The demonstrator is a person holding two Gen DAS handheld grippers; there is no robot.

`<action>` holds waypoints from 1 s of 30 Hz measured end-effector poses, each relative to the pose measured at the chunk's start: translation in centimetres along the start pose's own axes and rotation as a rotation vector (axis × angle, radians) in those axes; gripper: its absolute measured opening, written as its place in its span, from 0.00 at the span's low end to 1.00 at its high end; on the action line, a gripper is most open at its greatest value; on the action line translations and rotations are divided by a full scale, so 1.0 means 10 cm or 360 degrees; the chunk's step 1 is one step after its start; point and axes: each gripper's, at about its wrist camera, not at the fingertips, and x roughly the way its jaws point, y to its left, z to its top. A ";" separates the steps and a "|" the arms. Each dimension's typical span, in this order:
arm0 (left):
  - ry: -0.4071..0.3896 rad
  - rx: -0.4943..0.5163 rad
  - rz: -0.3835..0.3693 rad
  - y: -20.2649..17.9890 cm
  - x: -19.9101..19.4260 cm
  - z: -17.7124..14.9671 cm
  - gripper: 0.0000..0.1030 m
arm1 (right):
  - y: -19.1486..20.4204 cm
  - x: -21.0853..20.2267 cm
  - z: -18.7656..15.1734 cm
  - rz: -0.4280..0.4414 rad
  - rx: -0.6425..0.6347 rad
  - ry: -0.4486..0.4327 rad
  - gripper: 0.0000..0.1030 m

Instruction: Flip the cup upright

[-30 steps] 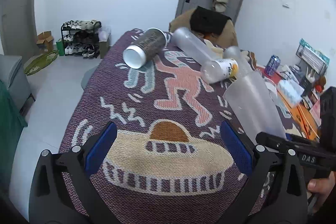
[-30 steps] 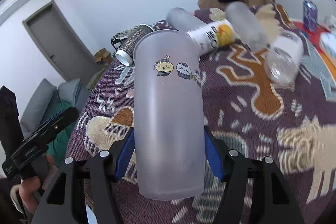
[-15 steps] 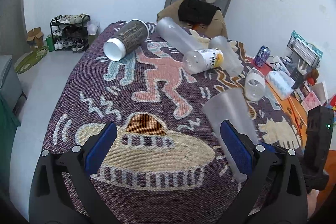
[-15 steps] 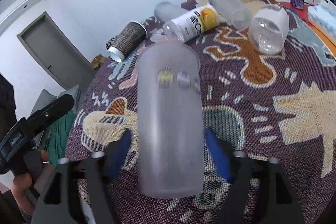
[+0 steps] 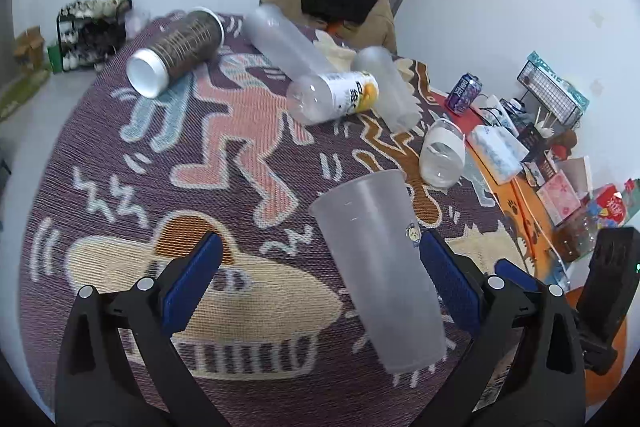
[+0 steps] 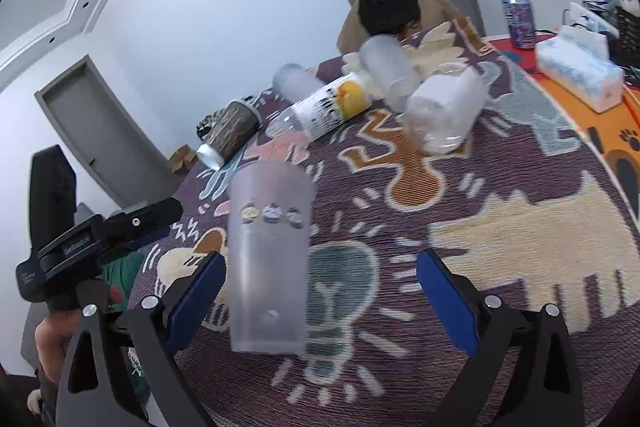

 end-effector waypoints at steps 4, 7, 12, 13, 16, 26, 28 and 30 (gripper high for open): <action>0.0066 -0.0024 -0.0064 -0.04 0.17 0.03 0.95 | -0.14 -0.10 -0.02 -0.0028 0.0018 -0.0030 0.93; 0.0115 -0.0037 -0.0105 -0.09 0.28 0.06 0.95 | -0.24 -0.12 -0.04 -0.0063 0.0031 -0.0037 0.93; 0.0216 -0.0071 -0.0170 -0.13 0.50 0.10 0.95 | -0.40 -0.15 -0.07 -0.0097 0.0071 -0.0046 0.93; 0.0237 -0.0086 -0.0180 -0.13 0.56 0.10 0.95 | -0.43 -0.16 -0.07 -0.0100 0.0079 -0.0048 0.93; 0.0309 -0.0128 -0.0219 -0.11 0.70 0.13 0.95 | -0.52 -0.19 -0.08 -0.0116 0.0105 -0.0056 0.93; 0.0501 -0.0223 -0.0291 -0.09 1.07 0.19 0.81 | -0.64 -0.23 -0.10 -0.0136 0.0144 -0.0067 0.93; 0.0508 -0.0231 -0.0313 -0.09 1.08 0.19 0.78 | -0.64 -0.24 -0.10 -0.0135 0.0146 -0.0066 0.93; 0.0484 -0.0221 -0.0307 -0.10 1.04 0.21 0.77 | -0.64 -0.24 -0.10 -0.0135 0.0148 -0.0066 0.93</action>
